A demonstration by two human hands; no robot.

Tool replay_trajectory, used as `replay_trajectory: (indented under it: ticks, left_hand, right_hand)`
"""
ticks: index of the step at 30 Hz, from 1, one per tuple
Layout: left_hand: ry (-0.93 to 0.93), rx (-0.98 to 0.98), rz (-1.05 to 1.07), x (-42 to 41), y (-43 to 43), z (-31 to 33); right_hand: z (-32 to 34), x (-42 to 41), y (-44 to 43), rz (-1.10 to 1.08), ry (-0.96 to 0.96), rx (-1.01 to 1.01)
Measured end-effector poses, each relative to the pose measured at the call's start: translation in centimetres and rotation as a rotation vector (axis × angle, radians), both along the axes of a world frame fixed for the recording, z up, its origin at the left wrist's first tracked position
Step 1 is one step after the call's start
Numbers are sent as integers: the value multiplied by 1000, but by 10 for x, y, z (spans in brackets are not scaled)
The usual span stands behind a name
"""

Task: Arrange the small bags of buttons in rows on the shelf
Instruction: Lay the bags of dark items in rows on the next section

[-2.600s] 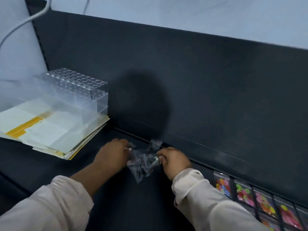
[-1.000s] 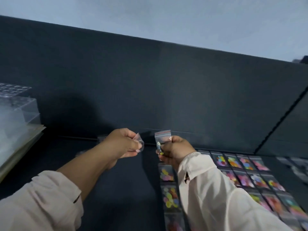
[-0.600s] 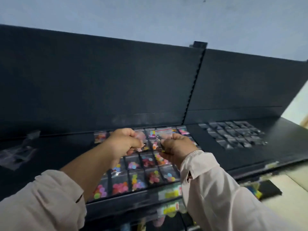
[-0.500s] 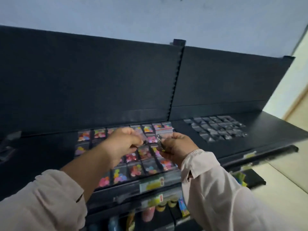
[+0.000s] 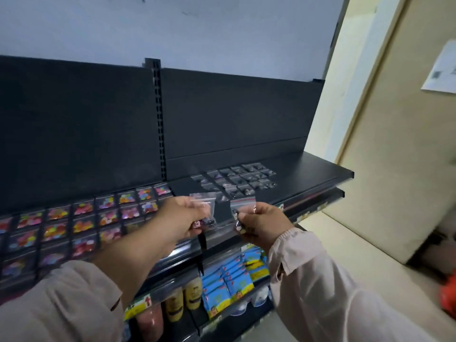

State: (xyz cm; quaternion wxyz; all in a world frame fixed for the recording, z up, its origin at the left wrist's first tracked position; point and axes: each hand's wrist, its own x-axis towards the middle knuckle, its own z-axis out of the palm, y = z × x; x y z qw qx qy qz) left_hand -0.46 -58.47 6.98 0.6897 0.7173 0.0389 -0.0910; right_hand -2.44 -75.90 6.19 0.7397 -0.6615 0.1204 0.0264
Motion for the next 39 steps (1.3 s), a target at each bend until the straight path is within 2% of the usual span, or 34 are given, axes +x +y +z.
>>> replay_trajectory:
  ticks: [12, 19, 22, 30, 39]
  left_hand:
    - [-1, 1, -75, 107, -95, -13]
    - [32, 49, -74, 183, -142, -19]
    - [44, 68, -49, 209, -161, -19]
    - [106, 87, 122, 254, -215, -34]
    - [159, 105, 359, 273, -266, -45]
  right_hand:
    - [-11, 89, -105, -198, 1, -79]
    - [-12, 161, -175, -221, 23, -189]
    - [-20, 192, -209, -233, 49, -175]
    - [-54, 281, -285, -69, 88, -337]
    - [-84, 368, -317, 159, 103, -479]
